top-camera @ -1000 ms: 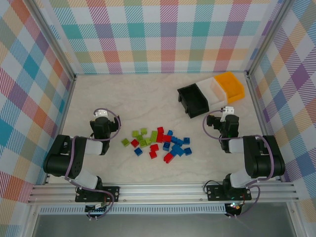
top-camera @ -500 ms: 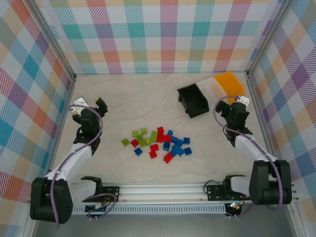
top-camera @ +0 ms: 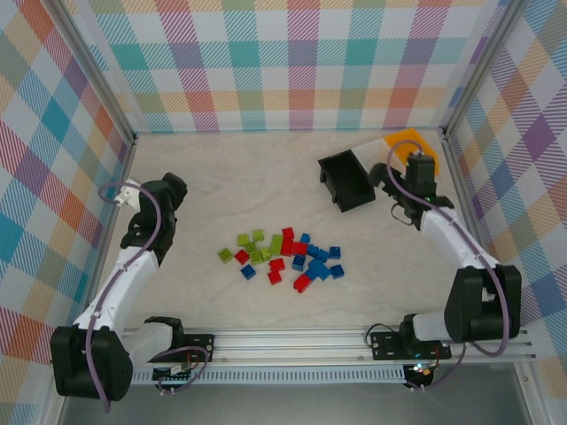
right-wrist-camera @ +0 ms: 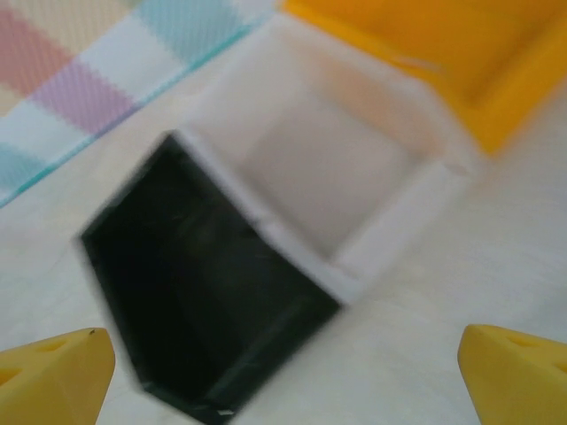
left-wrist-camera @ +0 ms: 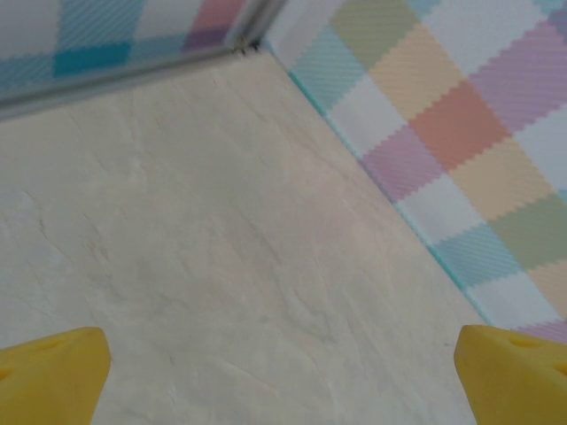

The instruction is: Sort the legos into containers by color

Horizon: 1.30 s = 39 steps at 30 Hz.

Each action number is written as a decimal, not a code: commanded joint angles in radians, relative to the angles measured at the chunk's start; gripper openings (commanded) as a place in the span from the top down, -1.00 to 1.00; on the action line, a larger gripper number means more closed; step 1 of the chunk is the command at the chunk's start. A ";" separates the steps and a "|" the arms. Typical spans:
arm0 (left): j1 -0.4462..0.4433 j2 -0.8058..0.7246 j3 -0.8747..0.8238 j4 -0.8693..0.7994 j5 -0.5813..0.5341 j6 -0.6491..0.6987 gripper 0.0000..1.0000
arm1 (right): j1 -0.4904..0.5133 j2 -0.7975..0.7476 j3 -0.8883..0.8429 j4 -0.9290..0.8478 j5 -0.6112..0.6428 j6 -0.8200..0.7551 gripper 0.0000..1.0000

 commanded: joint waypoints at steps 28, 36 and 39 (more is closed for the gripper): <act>-0.169 0.158 0.131 -0.231 0.358 0.020 -1.00 | 0.487 0.781 0.856 -0.322 -0.061 0.089 -0.88; -0.169 0.211 0.165 -0.212 0.381 0.033 -1.00 | 0.564 0.804 0.991 -0.260 -0.137 0.152 -0.90; -0.169 0.259 0.195 -0.185 0.409 0.040 -0.96 | 0.554 0.702 0.888 -0.223 -0.075 0.130 -0.90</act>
